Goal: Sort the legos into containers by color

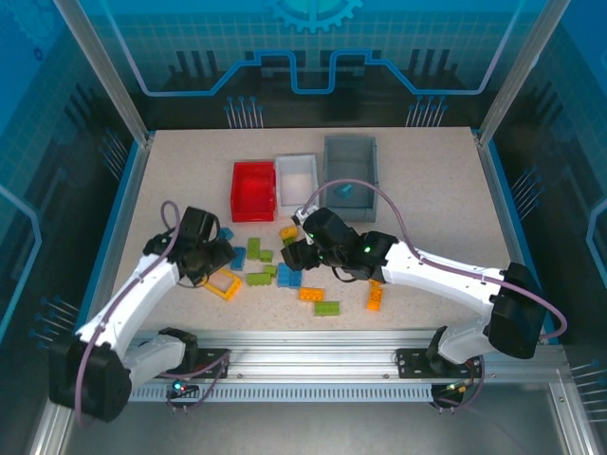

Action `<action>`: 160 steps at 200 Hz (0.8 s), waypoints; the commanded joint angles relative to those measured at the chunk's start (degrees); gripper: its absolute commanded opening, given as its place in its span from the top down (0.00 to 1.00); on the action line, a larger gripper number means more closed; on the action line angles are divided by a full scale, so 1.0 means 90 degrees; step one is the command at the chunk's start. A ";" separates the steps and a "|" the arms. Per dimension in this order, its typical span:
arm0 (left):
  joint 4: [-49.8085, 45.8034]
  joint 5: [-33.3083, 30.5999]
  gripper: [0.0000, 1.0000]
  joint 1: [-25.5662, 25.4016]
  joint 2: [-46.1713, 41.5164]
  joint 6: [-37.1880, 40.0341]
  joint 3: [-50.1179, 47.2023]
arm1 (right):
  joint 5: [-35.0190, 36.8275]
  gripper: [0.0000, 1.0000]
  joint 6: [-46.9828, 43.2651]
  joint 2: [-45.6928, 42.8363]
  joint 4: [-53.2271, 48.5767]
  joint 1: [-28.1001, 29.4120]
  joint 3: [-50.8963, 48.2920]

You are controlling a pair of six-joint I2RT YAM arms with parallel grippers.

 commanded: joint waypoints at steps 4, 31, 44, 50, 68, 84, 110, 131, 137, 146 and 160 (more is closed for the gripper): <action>-0.0404 -0.0081 0.30 0.0013 -0.0671 -0.0949 -0.0655 | -0.0470 0.30 -0.0067 0.0080 0.0272 0.0197 0.0195; -0.0108 -0.0042 0.37 0.0013 -0.0927 -0.1182 -0.1100 | -0.0513 0.31 -0.0003 0.0098 0.0288 0.0257 0.0178; 0.0070 0.0024 0.37 0.0011 -0.0731 -0.1188 -0.1142 | -0.0544 0.31 0.0030 0.0082 0.0269 0.0257 0.0154; 0.0161 0.0045 0.37 0.0021 -0.0580 -0.1173 -0.1143 | -0.0541 0.31 0.0044 0.0076 0.0261 0.0261 0.0146; 0.0340 0.0013 0.39 0.0021 -0.0222 -0.1129 -0.1153 | -0.0577 0.31 0.0066 0.0043 0.0224 0.0257 0.0133; 0.0550 0.0001 0.45 0.0031 -0.0065 -0.1081 -0.1255 | -0.0574 0.31 0.0095 -0.0004 0.0239 0.0257 0.0097; 0.0772 -0.0053 0.53 0.0080 0.0062 -0.0990 -0.1415 | -0.0568 0.31 0.0125 -0.0056 0.0265 0.0257 0.0066; 0.0815 -0.0126 0.58 0.0088 0.0133 -0.0917 -0.1474 | -0.0573 0.31 0.0130 -0.0036 0.0242 0.0256 0.0118; 0.0806 -0.0143 0.59 0.0089 0.0148 -0.0901 -0.1487 | -0.0574 0.31 0.0126 -0.0027 0.0229 0.0264 0.0123; 0.0838 -0.0165 0.63 0.0090 0.0136 -0.0879 -0.1530 | -0.0553 0.31 0.0134 -0.0017 0.0229 0.0257 0.0138; 0.0893 -0.0202 0.69 0.0089 0.0112 -0.0849 -0.1599 | -0.0534 0.31 0.0157 -0.0009 0.0229 0.0257 0.0135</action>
